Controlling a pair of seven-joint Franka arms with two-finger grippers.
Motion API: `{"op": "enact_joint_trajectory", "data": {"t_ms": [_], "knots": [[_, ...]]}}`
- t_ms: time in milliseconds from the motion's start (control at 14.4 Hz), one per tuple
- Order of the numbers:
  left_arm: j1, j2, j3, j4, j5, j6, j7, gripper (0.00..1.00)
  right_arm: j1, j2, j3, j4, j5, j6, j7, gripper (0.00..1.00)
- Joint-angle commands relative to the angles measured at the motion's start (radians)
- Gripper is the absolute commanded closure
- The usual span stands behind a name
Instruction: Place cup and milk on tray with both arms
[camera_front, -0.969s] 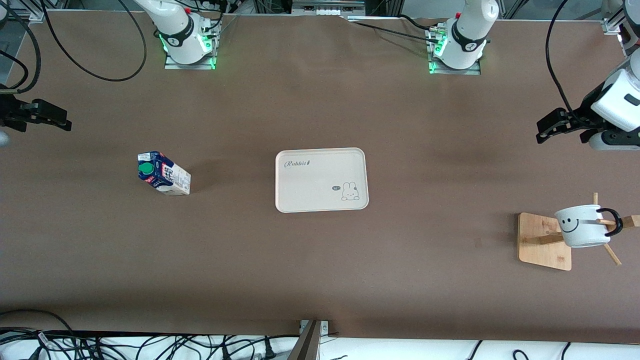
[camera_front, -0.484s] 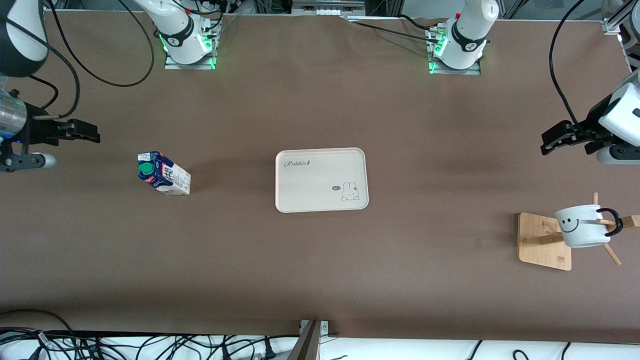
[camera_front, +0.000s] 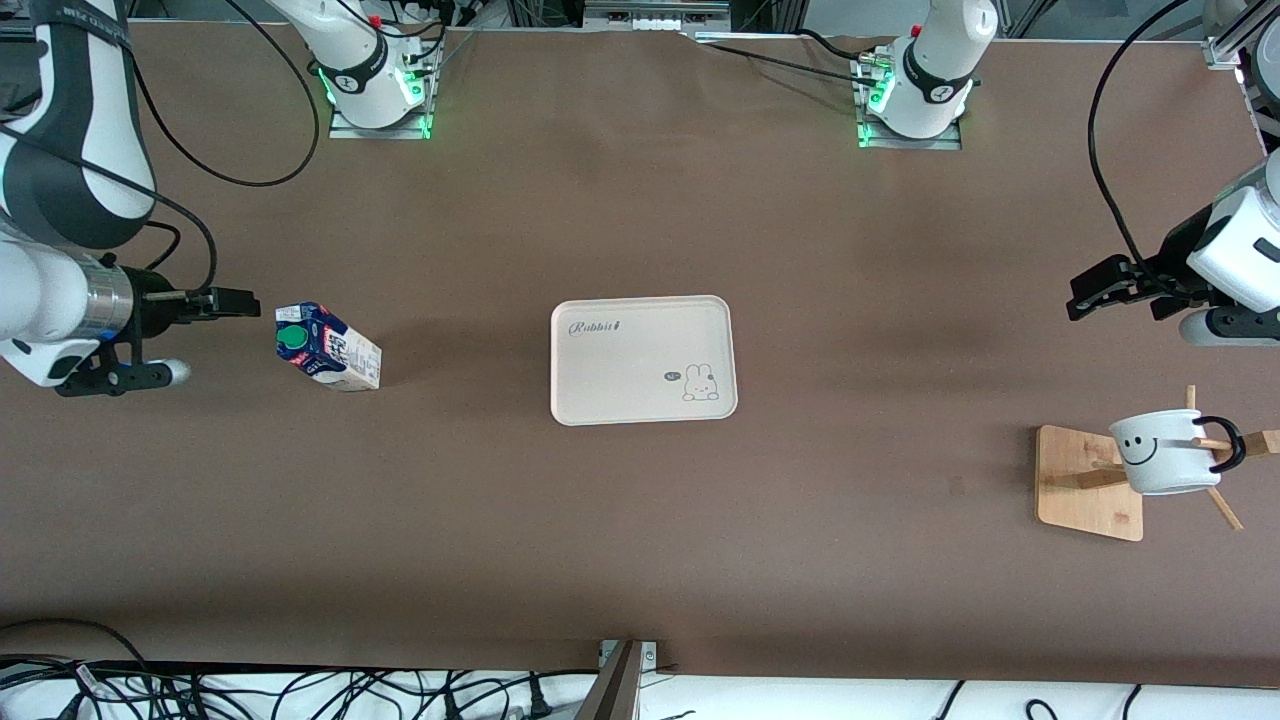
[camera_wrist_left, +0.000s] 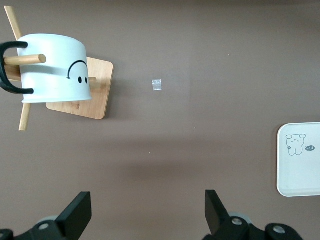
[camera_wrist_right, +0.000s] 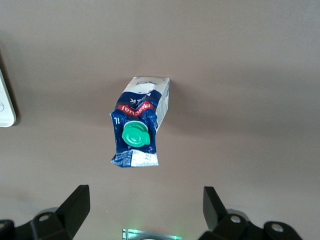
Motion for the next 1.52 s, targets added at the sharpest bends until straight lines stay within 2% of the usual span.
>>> {"op": "enact_joint_trajectory", "data": {"t_ms": [0,208,484,830,1107,1246,1453], "knots": [[0.002,0.026,0.003,0.047,-0.017,-0.028,0.002,0.00,0.023,0.038,-0.001,0.015,0.003,0.033,-0.011,0.00],[-0.001,0.072,0.003,0.072,-0.017,-0.028,-0.001,0.00,0.036,0.073,-0.001,0.013,0.001,0.060,-0.011,0.00],[0.028,0.175,0.004,0.158,-0.030,-0.026,-0.010,0.00,0.059,0.101,-0.001,0.012,-0.021,0.077,-0.012,0.00],[0.032,0.172,0.004,0.123,-0.007,0.058,-0.064,0.00,0.060,0.121,-0.001,-0.005,-0.022,0.067,-0.011,0.00],[0.029,0.111,-0.006,0.026,0.044,0.123,-0.156,0.00,0.054,0.121,-0.006,-0.044,-0.025,0.062,-0.012,0.00],[0.023,0.047,-0.011,-0.076,0.071,0.188,-0.228,0.00,0.053,0.121,-0.007,-0.051,-0.025,0.036,-0.012,0.00],[0.026,-0.062,-0.011,-0.269,0.073,0.328,-0.233,0.00,0.054,0.121,-0.007,-0.056,-0.025,0.022,-0.012,0.00]]}}
